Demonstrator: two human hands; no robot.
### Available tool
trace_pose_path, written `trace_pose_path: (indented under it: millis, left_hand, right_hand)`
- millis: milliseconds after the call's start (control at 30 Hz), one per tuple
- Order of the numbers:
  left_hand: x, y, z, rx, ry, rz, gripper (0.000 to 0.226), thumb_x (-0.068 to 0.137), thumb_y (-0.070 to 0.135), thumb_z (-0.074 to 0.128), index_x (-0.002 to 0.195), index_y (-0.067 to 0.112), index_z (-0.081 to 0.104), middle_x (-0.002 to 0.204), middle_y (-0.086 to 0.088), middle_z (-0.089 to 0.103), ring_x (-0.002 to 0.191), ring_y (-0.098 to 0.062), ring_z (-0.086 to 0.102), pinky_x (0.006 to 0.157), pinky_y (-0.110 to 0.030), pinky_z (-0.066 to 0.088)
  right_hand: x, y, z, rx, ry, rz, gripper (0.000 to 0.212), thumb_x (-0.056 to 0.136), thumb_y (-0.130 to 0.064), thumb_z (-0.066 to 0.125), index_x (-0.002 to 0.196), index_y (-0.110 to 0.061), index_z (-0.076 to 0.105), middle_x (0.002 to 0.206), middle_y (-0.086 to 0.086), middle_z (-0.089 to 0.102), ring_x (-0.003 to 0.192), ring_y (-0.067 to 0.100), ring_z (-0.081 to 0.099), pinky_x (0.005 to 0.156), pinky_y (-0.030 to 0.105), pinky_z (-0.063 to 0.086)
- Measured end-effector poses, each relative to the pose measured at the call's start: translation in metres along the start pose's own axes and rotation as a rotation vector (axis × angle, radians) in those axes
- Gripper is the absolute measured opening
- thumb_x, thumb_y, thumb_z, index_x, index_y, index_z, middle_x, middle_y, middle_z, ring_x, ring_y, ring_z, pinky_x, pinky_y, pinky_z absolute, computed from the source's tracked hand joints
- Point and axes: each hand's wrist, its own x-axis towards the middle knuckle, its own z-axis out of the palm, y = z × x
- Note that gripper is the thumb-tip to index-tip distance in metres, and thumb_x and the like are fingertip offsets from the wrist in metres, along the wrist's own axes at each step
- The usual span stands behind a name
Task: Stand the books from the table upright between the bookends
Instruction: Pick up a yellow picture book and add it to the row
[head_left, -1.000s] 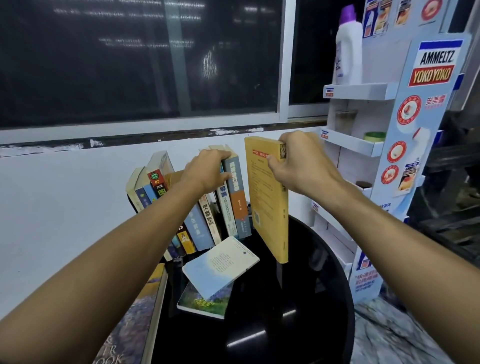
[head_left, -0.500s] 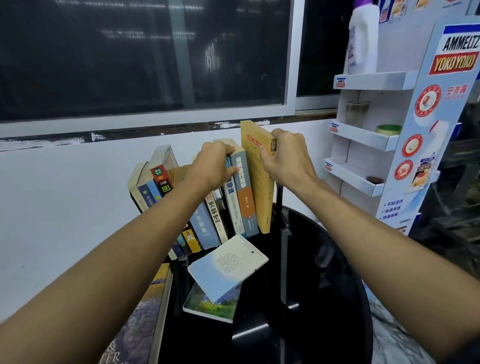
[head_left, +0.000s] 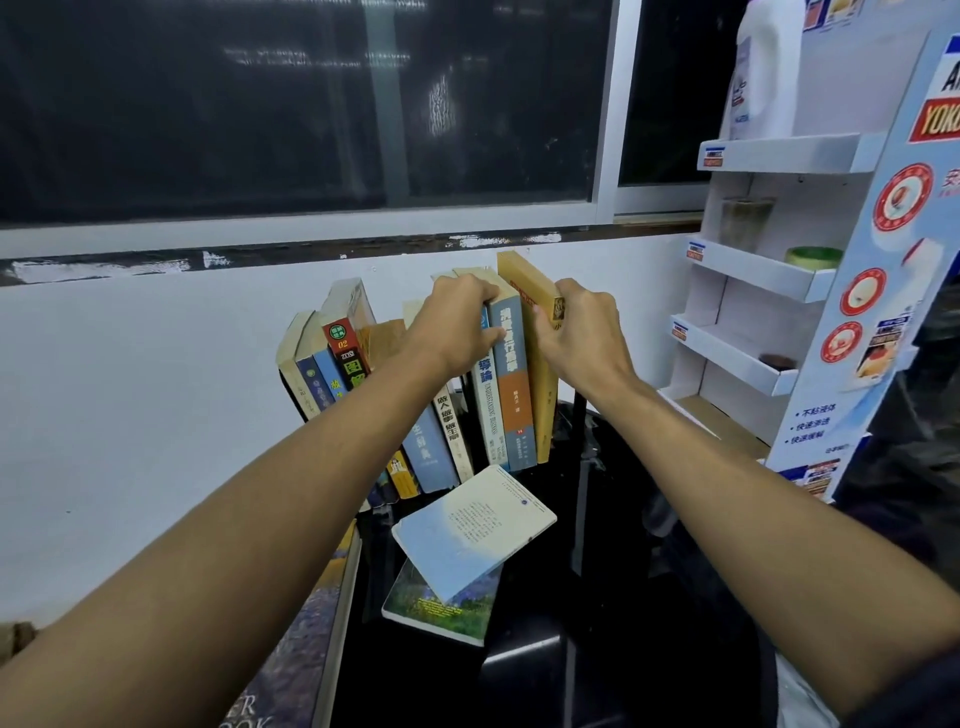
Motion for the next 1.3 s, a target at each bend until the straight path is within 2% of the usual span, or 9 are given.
trace_pose_path:
  millis: [133,233,367,433,500,667,867,1067,1300]
  left_hand:
    - [0.0,-0.002,0.002,-0.011,0.014,0.009,0.027,0.091,0.023,0.073,0.116,0.013,0.069,0.112,-0.008,0.071,0.102,-0.023,0.065,0.075,-0.031,0.059]
    - [-0.001,-0.004,0.002,-0.011,0.016,0.018,0.026,0.091,0.024,0.074,0.115,0.014,0.069,0.11,-0.006,0.071,0.101,-0.022,0.065,0.074,-0.029,0.057]
    - [-0.002,-0.003,0.001,-0.018,0.02,0.011,0.03,0.091,0.023,0.073,0.12,0.013,0.068,0.112,-0.007,0.07,0.102,-0.022,0.064,0.079,-0.032,0.058]
    - [-0.002,-0.002,0.0,-0.019,0.022,0.008,0.033,0.092,0.023,0.073,0.122,0.011,0.067,0.113,-0.008,0.07,0.103,-0.023,0.064,0.082,-0.033,0.058]
    - [-0.003,-0.001,0.0,-0.029,0.021,0.003,0.034,0.092,0.023,0.073,0.122,0.01,0.067,0.114,-0.009,0.07,0.103,-0.023,0.064,0.082,-0.033,0.058]
    - [-0.004,-0.002,-0.001,-0.044,0.017,-0.006,0.033,0.091,0.023,0.073,0.121,0.011,0.068,0.114,-0.008,0.07,0.103,-0.022,0.065,0.083,-0.037,0.061]
    - [-0.005,0.003,-0.001,-0.043,0.007,-0.007,0.034,0.092,0.022,0.072,0.124,0.011,0.065,0.117,-0.01,0.068,0.107,-0.024,0.064,0.081,-0.037,0.061]
    - [-0.006,0.001,-0.001,-0.036,0.017,-0.013,0.033,0.092,0.022,0.072,0.122,0.01,0.067,0.117,-0.009,0.069,0.107,-0.023,0.064,0.084,-0.036,0.06]
    - [-0.005,-0.002,0.001,-0.032,0.01,-0.023,0.03,0.091,0.024,0.073,0.119,0.013,0.068,0.113,-0.007,0.07,0.102,-0.024,0.065,0.081,-0.039,0.061]
  right_hand:
    - [0.001,0.004,0.003,0.013,-0.007,0.007,0.032,0.099,-0.034,0.059,0.115,-0.006,0.063,0.092,0.008,0.07,0.073,0.02,0.067,0.063,0.039,0.061]
    - [0.0,0.008,0.004,0.07,-0.017,-0.02,0.031,0.1,-0.037,0.056,0.113,-0.009,0.062,0.086,0.004,0.069,0.071,0.016,0.066,0.062,0.039,0.06]
    - [-0.009,0.011,0.0,0.227,-0.05,-0.042,0.041,0.104,-0.043,0.047,0.141,-0.026,0.05,0.112,0.004,0.069,0.095,0.016,0.066,0.08,0.033,0.058]
    - [-0.012,0.011,-0.003,0.288,-0.083,-0.081,0.041,0.106,-0.044,0.044,0.145,-0.033,0.048,0.12,0.001,0.068,0.103,0.013,0.065,0.086,0.03,0.057]
    - [-0.014,0.012,-0.004,0.331,-0.142,-0.112,0.039,0.107,-0.042,0.041,0.145,-0.033,0.048,0.118,0.0,0.068,0.102,0.009,0.067,0.082,0.023,0.059]
    - [-0.016,0.019,-0.011,0.373,-0.295,-0.137,0.046,0.106,-0.026,0.048,0.15,-0.032,0.038,0.12,-0.001,0.062,0.105,0.01,0.066,0.076,0.015,0.058]
    - [-0.012,0.02,-0.008,0.399,-0.326,-0.076,0.05,0.104,-0.022,0.051,0.15,-0.037,0.038,0.127,0.001,0.06,0.111,0.014,0.065,0.081,0.032,0.062]
    - [-0.011,0.018,-0.004,0.397,-0.308,-0.073,0.05,0.104,-0.02,0.052,0.15,-0.035,0.039,0.125,0.002,0.061,0.109,0.014,0.065,0.08,0.028,0.06]
    - [-0.009,0.018,-0.001,0.375,-0.307,-0.074,0.051,0.104,-0.02,0.052,0.149,-0.039,0.038,0.126,0.005,0.063,0.113,0.016,0.064,0.086,0.035,0.061]
